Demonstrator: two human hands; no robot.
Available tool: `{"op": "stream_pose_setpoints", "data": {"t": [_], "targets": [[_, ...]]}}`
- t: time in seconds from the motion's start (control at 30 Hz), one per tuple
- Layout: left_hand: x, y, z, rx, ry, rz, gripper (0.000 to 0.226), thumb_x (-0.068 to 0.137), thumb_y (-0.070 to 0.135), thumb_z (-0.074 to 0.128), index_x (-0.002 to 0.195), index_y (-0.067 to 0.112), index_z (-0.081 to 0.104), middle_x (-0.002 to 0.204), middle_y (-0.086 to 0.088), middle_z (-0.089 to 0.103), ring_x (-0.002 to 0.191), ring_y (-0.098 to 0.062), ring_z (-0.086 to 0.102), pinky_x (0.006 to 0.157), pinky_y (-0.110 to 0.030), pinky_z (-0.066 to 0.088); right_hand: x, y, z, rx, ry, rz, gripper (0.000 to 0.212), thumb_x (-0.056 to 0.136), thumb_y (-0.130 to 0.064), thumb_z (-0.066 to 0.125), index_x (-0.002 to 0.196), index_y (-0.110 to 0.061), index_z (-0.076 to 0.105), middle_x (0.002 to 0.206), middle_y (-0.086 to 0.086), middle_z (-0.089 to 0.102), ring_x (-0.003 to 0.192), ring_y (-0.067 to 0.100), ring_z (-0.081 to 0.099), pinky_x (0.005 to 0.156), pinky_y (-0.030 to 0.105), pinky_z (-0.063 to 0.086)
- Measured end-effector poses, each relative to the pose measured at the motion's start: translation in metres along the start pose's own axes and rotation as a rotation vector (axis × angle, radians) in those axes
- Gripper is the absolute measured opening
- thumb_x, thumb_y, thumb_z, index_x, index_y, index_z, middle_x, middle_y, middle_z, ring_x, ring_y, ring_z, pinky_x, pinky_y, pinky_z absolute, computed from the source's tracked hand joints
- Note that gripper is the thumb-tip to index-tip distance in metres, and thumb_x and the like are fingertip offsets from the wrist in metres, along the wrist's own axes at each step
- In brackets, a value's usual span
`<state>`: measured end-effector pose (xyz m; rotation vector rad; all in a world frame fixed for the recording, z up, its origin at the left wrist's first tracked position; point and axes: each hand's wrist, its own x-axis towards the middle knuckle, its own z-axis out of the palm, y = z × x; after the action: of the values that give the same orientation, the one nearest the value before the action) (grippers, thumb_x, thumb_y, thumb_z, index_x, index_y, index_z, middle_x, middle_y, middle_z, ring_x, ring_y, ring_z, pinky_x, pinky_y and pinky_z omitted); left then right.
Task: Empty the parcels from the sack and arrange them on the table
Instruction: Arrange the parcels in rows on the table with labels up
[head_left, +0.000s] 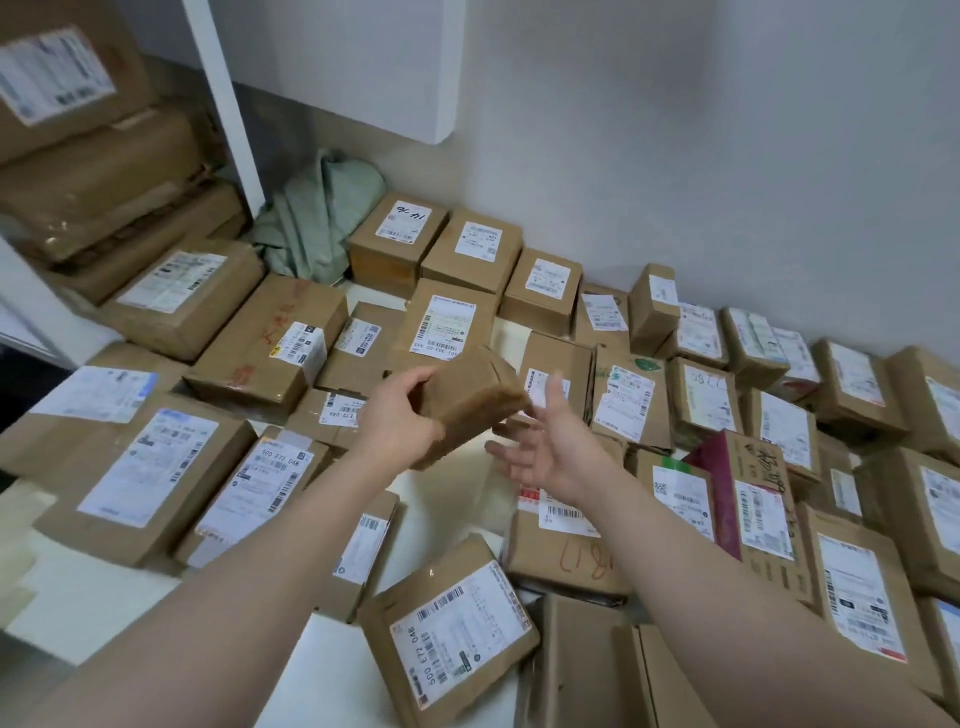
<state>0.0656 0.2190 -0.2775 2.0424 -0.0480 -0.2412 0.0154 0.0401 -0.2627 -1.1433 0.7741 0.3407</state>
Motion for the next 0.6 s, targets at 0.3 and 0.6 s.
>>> {"op": "stream_pose_setpoints", "data": {"t": [0.3,0.6], "targets": [[0.003,-0.018,0.01,-0.11,0.022,0.036,0.074,0.082,-0.017,0.047,0.124,0.042,0.061,0.154,0.002,0.032,0.138,-0.022,0.036,0.109,-0.036,0.04,0.01,-0.003,-0.018,-0.114,-0.108,0.017,0.031,0.094,-0.004,0.057,0.125,-0.007,0.057,0.108,0.01,0.073,0.096,0.025,0.07,0.083,0.04,0.057],[-0.003,-0.032,0.025,-0.201,-0.29,-0.585,0.019,0.097,0.02,0.058,0.115,0.02,0.064,0.094,0.003,0.069,0.08,-0.017,0.062,0.073,-0.031,0.051,0.019,0.032,0.002,-0.712,0.026,-0.178,0.033,0.092,-0.028,0.057,0.124,-0.019,0.057,0.114,-0.001,0.069,0.1,0.019,0.067,0.09,0.039,0.055]]}}
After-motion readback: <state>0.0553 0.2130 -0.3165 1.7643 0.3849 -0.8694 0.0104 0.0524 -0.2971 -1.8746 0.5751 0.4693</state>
